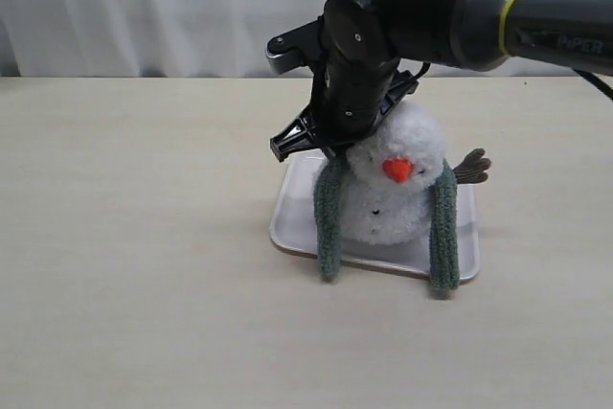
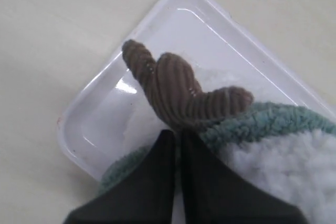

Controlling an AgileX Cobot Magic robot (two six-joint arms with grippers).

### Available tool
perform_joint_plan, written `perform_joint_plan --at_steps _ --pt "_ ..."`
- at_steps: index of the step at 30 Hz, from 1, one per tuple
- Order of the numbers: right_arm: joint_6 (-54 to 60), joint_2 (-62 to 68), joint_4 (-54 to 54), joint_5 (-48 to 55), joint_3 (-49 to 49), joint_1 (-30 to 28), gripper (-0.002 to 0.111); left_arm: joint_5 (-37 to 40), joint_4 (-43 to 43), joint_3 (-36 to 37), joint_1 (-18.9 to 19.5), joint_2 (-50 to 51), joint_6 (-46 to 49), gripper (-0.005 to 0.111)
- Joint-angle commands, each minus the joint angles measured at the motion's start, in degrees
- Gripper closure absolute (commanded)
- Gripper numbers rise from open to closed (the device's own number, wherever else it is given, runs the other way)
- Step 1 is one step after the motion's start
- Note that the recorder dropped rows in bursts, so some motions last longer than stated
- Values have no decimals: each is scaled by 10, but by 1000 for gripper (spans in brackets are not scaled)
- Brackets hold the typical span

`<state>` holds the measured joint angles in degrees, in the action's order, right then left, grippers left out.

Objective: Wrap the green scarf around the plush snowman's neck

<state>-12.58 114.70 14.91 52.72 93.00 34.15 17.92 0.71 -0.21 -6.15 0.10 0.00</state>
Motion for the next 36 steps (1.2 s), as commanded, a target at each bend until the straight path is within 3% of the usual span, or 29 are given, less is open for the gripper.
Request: perform_joint_plan --at_steps 1,7,14,22,32,36 --pt "35 -27 -27 24 22 -1 104 -5 1 2 1 -1 0 107" --pt "55 -51 -20 120 11 -1 104 -5 1 2 1 -1 0 107" --pt "54 -48 -23 29 -66 -1 104 -5 1 2 1 -1 0 107" --pt "55 -75 -29 9 -65 -1 104 -5 1 2 1 -1 0 107" --pt "58 -65 -55 -86 -89 -1 104 -5 1 2 1 -1 0 107" --pt "58 -44 -55 -68 -94 -1 104 -5 1 2 1 -1 0 107"
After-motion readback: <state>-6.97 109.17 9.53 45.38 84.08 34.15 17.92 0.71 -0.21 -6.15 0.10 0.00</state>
